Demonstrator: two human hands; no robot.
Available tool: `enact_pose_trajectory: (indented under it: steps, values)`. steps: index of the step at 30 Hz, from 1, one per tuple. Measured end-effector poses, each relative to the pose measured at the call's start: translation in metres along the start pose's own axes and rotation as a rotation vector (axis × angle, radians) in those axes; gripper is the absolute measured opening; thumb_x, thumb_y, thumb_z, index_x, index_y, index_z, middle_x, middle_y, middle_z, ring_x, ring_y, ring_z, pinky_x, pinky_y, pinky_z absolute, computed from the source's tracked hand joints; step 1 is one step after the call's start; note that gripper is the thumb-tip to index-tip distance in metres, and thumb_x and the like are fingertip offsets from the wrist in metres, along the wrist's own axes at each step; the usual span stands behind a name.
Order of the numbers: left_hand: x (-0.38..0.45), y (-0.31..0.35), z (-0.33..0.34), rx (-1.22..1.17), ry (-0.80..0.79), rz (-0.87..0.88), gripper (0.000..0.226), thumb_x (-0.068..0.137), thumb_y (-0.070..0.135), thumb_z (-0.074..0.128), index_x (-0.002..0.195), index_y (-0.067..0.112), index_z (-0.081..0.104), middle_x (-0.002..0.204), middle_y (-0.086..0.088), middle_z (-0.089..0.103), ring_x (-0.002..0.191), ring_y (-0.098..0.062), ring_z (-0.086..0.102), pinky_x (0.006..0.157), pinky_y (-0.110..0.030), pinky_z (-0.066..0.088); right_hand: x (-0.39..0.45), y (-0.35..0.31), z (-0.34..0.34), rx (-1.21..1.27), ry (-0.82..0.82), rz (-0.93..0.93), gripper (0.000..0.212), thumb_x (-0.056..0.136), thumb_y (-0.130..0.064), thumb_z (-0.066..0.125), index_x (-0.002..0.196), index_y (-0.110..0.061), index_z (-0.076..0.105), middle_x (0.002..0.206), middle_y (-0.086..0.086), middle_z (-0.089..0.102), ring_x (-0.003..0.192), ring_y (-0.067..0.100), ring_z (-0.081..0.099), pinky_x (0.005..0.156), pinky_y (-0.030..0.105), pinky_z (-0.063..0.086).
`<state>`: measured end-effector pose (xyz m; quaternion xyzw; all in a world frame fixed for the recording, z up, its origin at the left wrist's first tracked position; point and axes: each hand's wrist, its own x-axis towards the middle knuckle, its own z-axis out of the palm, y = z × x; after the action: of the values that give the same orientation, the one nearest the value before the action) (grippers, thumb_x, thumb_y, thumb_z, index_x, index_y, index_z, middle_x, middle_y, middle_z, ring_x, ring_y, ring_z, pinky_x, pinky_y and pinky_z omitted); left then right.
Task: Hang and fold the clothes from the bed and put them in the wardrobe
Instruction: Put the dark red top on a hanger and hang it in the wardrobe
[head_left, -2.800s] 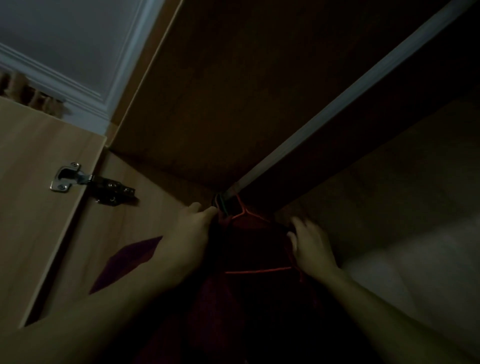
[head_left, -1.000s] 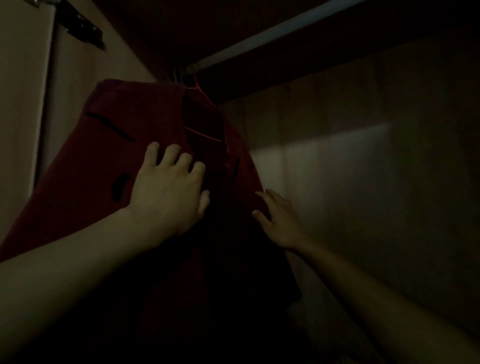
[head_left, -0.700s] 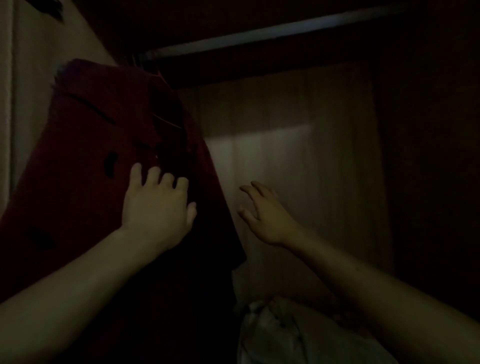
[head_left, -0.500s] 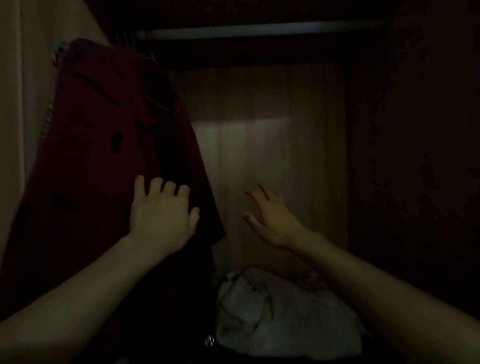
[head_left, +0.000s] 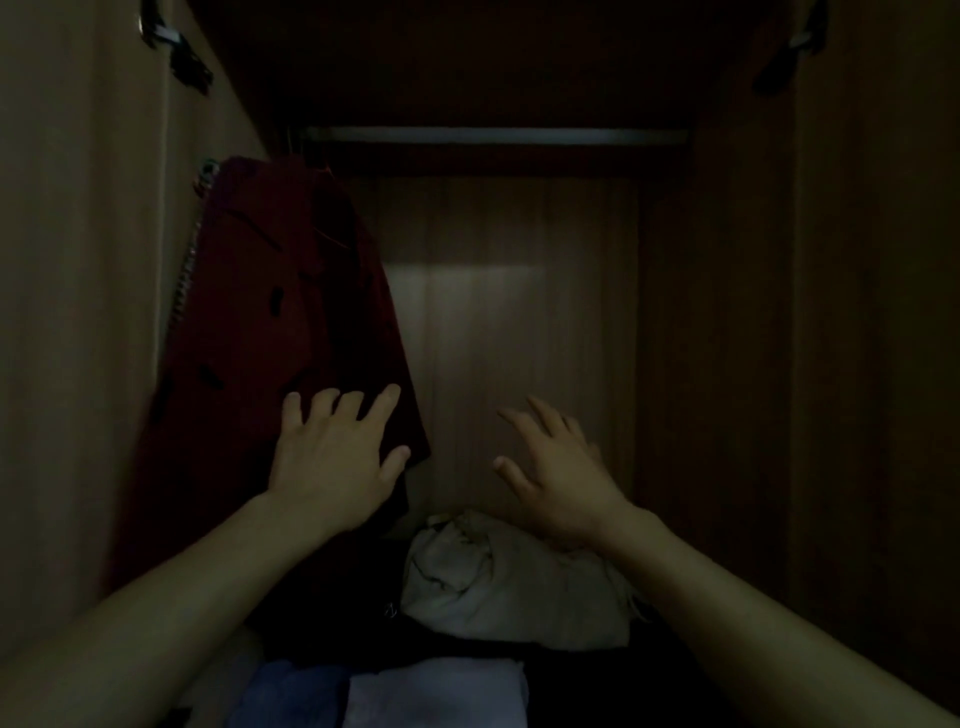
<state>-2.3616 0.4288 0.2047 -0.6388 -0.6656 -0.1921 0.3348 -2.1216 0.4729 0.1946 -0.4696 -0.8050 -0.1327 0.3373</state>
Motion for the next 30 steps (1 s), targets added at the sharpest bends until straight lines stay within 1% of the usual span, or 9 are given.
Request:
enact_pose_trajectory:
  steps: [4,7,10,13,17,19,22,27,30]
  values:
    - [-0.047,0.020,-0.021,0.069,0.000,0.056,0.074,0.092,0.065,0.025,0.156,0.029,0.027,0.149,-0.003,0.048,0.139,-0.029,0.039,0.116,-0.057,0.023,-0.056,0.003,-0.013,0.083,-0.018,0.024,0.059,0.098,-0.052,0.041,0.150,-0.036,0.020,0.161,-0.001,0.011,0.145,0.025,0.013,0.111,0.054,0.029]
    - [-0.063,0.029,-0.042,0.031,-0.080,0.081,0.085,0.082,0.070,0.007,0.155,0.030,0.027,0.154,-0.001,0.040,0.143,-0.026,0.033,0.117,-0.054,0.020,-0.089,0.000,-0.026,0.123,-0.052,0.078,0.059,0.098,-0.053,0.040,0.151,-0.036,0.019,0.161,-0.002,0.010,0.144,0.026,0.014,0.111,0.054,0.028]
    - [-0.072,0.036,-0.063,-0.024,-0.074,0.087,0.098,0.071,0.070,-0.008,0.151,0.030,0.032,0.155,0.000,0.038,0.143,-0.024,0.031,0.117,-0.051,0.020,-0.112,-0.004,-0.049,0.090,-0.063,0.109,0.060,0.099,-0.053,0.039,0.152,-0.035,0.017,0.162,-0.001,0.009,0.145,0.026,0.014,0.111,0.053,0.027]
    - [-0.083,0.041,-0.073,-0.115,-0.057,0.105,0.099,0.071,0.070,-0.007,0.148,0.029,0.038,0.153,0.000,0.040,0.142,-0.023,0.032,0.118,-0.049,0.020,-0.127,-0.014,-0.073,0.040,-0.045,0.141,0.060,0.099,-0.053,0.038,0.152,-0.035,0.016,0.162,-0.001,0.010,0.146,0.024,0.013,0.111,0.052,0.027]
    - [-0.100,0.042,-0.071,-0.190,-0.095,0.148,0.102,0.068,0.070,-0.011,0.150,0.029,0.034,0.155,0.002,0.037,0.142,-0.021,0.030,0.118,-0.046,0.019,-0.142,-0.031,-0.094,-0.051,-0.076,0.200,0.061,0.098,-0.054,0.039,0.151,-0.036,0.016,0.162,0.000,0.011,0.146,0.027,0.013,0.112,0.054,0.027]
    - [-0.110,0.034,-0.067,-0.250,-0.106,0.168,0.102,0.067,0.071,-0.011,0.150,0.030,0.033,0.156,0.004,0.034,0.141,-0.020,0.030,0.115,-0.044,0.023,-0.149,-0.043,-0.099,-0.077,-0.068,0.229,0.061,0.097,-0.054,0.041,0.151,-0.035,0.019,0.161,0.001,0.012,0.146,0.028,0.015,0.112,0.054,0.028]
    - [-0.125,0.017,-0.058,-0.347,-0.116,0.207,0.101,0.068,0.072,-0.008,0.150,0.030,0.033,0.158,0.005,0.031,0.139,-0.021,0.032,0.108,-0.042,0.031,-0.161,-0.068,-0.099,-0.098,-0.057,0.264,0.061,0.097,-0.054,0.041,0.151,-0.034,0.020,0.161,0.000,0.014,0.145,0.028,0.017,0.112,0.054,0.029]
    - [-0.153,-0.007,-0.043,-0.501,-0.130,0.242,0.101,0.069,0.073,-0.007,0.151,0.031,0.032,0.159,0.006,0.029,0.138,-0.022,0.033,0.107,-0.041,0.032,-0.187,-0.109,-0.084,-0.168,-0.124,0.304,0.059,0.099,-0.052,0.039,0.152,-0.033,0.019,0.161,-0.002,0.014,0.145,0.027,0.017,0.110,0.053,0.029]
    - [-0.174,-0.010,-0.031,-0.554,-0.138,0.285,0.098,0.072,0.070,-0.002,0.147,0.027,0.042,0.153,0.001,0.039,0.133,-0.024,0.041,0.102,-0.040,0.036,-0.210,-0.123,-0.092,-0.260,-0.180,0.313,0.061,0.098,-0.053,0.040,0.152,-0.036,0.016,0.161,-0.003,0.012,0.146,0.026,0.016,0.110,0.053,0.030]
